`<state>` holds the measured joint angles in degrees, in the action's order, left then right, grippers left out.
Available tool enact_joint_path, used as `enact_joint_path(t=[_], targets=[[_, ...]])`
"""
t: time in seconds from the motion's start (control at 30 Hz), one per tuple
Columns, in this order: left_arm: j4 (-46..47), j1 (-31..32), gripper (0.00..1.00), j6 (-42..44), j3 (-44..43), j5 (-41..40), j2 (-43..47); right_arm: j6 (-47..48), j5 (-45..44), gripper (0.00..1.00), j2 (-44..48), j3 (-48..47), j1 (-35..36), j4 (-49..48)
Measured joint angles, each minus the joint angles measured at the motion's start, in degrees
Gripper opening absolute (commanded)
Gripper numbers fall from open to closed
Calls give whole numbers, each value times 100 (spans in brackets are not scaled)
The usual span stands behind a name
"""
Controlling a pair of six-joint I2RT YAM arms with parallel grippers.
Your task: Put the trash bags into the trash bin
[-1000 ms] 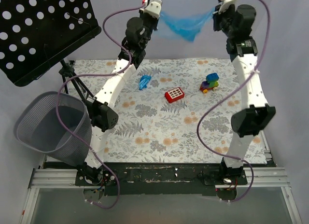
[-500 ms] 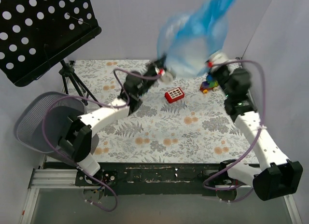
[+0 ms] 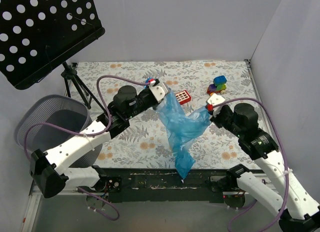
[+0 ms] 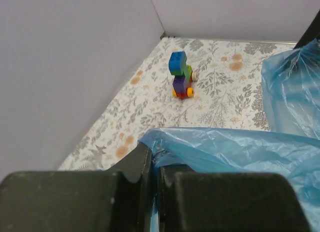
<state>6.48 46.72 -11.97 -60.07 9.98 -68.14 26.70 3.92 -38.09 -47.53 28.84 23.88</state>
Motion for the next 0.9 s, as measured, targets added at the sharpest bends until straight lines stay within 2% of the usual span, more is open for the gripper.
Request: enact_joint_path(t=[0.1,0.2,0.3,0.5,0.67,0.73,0.8,0.87,0.9], targets=[[-393,-4,0,-514,-284,-479,-289,-83,-236,1,-450,11,-39,-55],[-791,-72,0,-863,-756,-1115,-1088,-79,-437,1,-1161,-92,-240,-302],[-1161,-413,0,-1134,-1445,-1685,-2059,-133,-439,1,-2422,-796,-848,-503],[-1115,-1373,0,-1038,-3582,-2830,-3952,-444,-643,1,-5106,-4002,-1926,-787],[-737,-1517,0,-503,-7335,-2918,-5707,-870,-501,1,-6651,-7316,-2096,-708],[72,-1386,0,-133,-8264,-2688,-5945,-1095,-321,1,-6937,-8439,-2055,-1071],[1025,-1187,0,173,-8028,-2332,-5567,-1196,-120,1,-6616,-8448,-1954,-1895],[2009,-918,0,402,-7047,-1790,-4765,-1075,50,1,-5890,-7681,-1742,-2828],[2531,-761,0,529,-6406,-1464,-4275,-870,168,1,-5302,-6942,-1523,-3366]])
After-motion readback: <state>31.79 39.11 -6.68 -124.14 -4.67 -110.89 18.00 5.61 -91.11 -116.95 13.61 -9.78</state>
